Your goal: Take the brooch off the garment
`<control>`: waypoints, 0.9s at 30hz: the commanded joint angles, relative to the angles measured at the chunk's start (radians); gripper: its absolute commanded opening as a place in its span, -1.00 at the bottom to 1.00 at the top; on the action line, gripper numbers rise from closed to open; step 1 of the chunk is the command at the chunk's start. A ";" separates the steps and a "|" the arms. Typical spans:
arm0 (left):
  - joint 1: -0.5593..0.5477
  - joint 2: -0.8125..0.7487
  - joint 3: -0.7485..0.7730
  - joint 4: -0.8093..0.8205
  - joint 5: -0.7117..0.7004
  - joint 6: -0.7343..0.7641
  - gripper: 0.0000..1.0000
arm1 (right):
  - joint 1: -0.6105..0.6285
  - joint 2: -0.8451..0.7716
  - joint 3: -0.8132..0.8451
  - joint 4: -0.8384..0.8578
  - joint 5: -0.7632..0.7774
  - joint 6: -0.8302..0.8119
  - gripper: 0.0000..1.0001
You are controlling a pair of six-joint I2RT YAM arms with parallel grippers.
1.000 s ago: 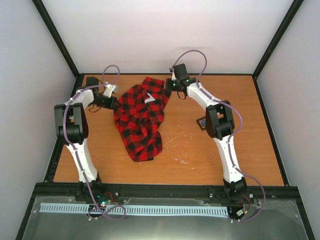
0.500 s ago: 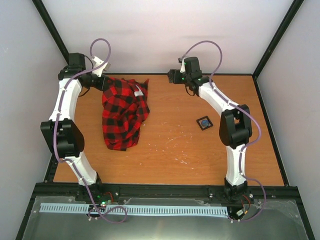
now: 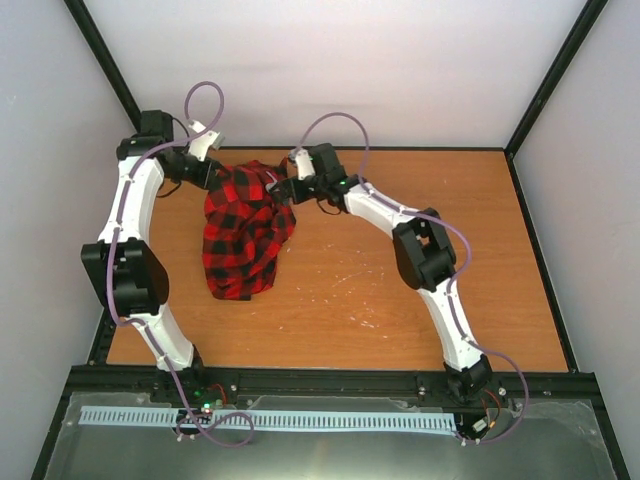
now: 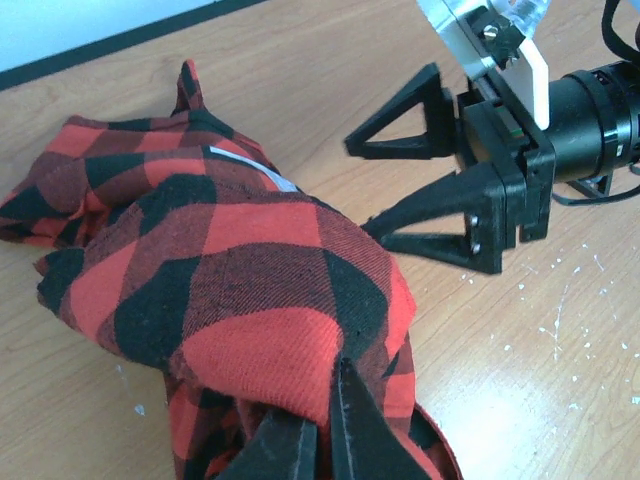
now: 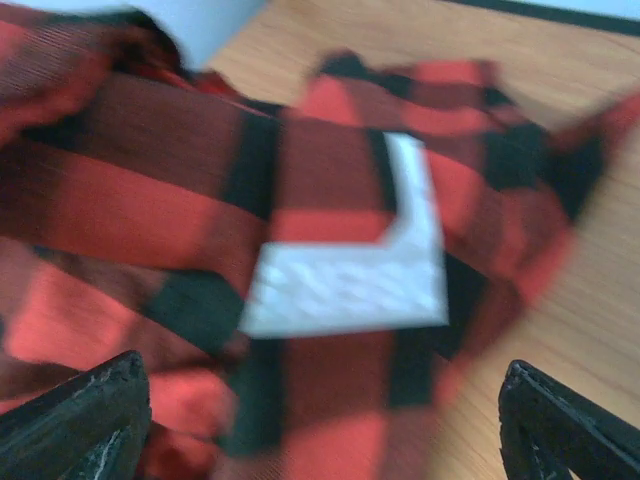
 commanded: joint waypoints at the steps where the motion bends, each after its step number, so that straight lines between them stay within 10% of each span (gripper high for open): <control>1: -0.006 -0.026 -0.023 -0.025 0.008 0.021 -0.99 | 0.047 0.090 0.138 -0.015 -0.092 -0.051 0.80; 11: -0.007 -0.031 0.048 -0.055 0.019 0.009 -0.99 | 0.073 0.214 0.334 -0.209 0.202 -0.053 0.10; 17: -0.006 -0.045 0.138 -0.058 0.026 -0.010 -0.99 | -0.033 0.053 0.101 -0.092 0.160 0.065 -0.93; 27: -0.007 -0.046 0.294 0.048 -0.133 -0.042 -0.99 | -0.114 -0.493 -0.477 0.257 0.185 0.092 -0.95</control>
